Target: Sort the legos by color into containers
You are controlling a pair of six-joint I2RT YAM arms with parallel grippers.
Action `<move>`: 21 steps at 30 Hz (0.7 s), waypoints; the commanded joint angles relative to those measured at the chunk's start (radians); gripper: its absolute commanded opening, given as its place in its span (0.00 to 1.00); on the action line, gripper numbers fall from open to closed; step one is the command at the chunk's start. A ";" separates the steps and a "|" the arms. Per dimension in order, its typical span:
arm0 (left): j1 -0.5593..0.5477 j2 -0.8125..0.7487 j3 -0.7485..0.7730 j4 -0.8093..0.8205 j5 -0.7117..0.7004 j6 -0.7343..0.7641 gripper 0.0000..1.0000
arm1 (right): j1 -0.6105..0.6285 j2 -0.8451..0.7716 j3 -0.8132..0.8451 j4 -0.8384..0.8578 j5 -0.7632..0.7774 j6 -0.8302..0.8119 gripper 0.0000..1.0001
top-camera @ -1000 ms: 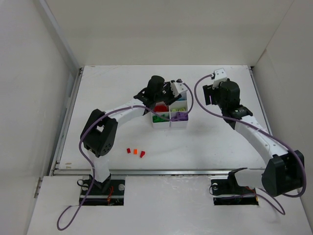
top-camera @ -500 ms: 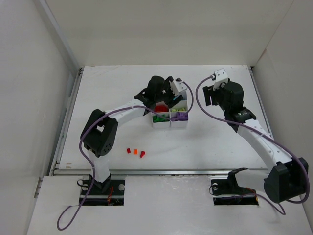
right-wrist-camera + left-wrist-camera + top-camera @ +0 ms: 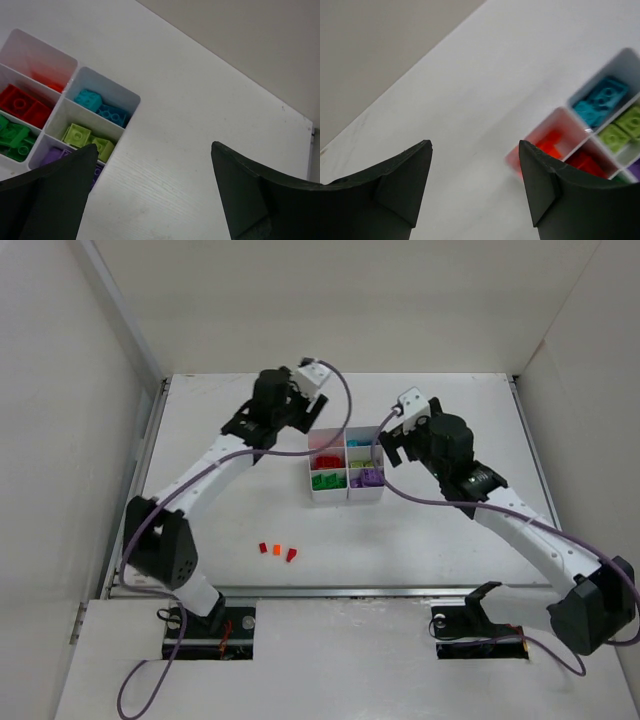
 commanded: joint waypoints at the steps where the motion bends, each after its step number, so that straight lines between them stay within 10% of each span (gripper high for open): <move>1: 0.098 -0.176 -0.067 -0.108 -0.177 -0.071 0.66 | 0.079 0.023 0.101 0.044 0.186 -0.056 1.00; 11: 0.315 -0.505 -0.283 -0.320 -0.288 -0.223 0.65 | 0.117 0.116 0.355 0.140 0.121 -0.176 1.00; 18: 0.327 -0.701 -0.518 -0.314 -0.317 -0.247 0.68 | 0.171 0.241 0.565 0.099 -0.176 0.249 1.00; 21: 0.364 -0.798 -0.644 -0.222 -0.355 -0.270 0.68 | 0.302 0.218 0.472 -0.022 -0.053 0.397 1.00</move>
